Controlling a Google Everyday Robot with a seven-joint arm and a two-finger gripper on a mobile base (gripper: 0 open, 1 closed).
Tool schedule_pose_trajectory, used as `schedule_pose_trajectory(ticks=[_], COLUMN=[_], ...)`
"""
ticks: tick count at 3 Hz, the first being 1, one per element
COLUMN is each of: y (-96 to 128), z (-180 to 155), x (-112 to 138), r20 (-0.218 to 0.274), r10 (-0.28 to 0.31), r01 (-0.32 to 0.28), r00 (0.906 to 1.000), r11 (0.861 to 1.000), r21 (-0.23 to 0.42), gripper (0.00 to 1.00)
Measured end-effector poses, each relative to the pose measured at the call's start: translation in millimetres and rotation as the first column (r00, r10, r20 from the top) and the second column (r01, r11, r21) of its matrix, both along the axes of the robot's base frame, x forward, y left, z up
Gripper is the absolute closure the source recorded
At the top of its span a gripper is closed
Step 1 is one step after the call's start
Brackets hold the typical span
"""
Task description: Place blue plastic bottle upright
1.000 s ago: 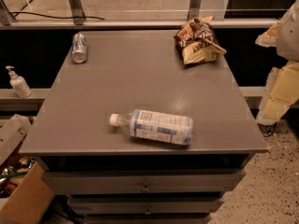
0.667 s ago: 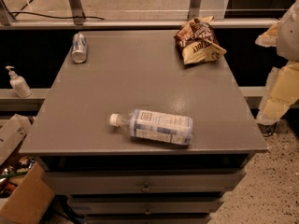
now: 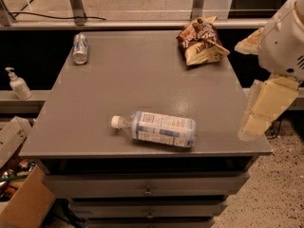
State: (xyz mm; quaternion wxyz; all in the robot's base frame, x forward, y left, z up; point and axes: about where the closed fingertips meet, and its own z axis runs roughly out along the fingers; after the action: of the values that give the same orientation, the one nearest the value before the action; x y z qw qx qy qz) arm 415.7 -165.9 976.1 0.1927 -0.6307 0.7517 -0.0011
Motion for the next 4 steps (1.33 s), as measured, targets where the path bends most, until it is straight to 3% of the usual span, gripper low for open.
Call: schedule_pose_trajectory(ticks=[1,2,3,4], y=[55,54,69,104], z=[-7,-1,-3,-12], x=[-22,-23,-19,-9], r20=[0.005,0.026,0.047,0.059], r10=[0.089,0.097,0.089,0.077], r01=[-0.09,-0.098,-0.091,-0.079], r00=[0.996,0.9949,0.9949,0.9953], r11=[0.995,0.994,0.995,0.996], r21=[0.047,0.049,0.043,0.032], gripper=[0.0,0.0,0.0,0.0])
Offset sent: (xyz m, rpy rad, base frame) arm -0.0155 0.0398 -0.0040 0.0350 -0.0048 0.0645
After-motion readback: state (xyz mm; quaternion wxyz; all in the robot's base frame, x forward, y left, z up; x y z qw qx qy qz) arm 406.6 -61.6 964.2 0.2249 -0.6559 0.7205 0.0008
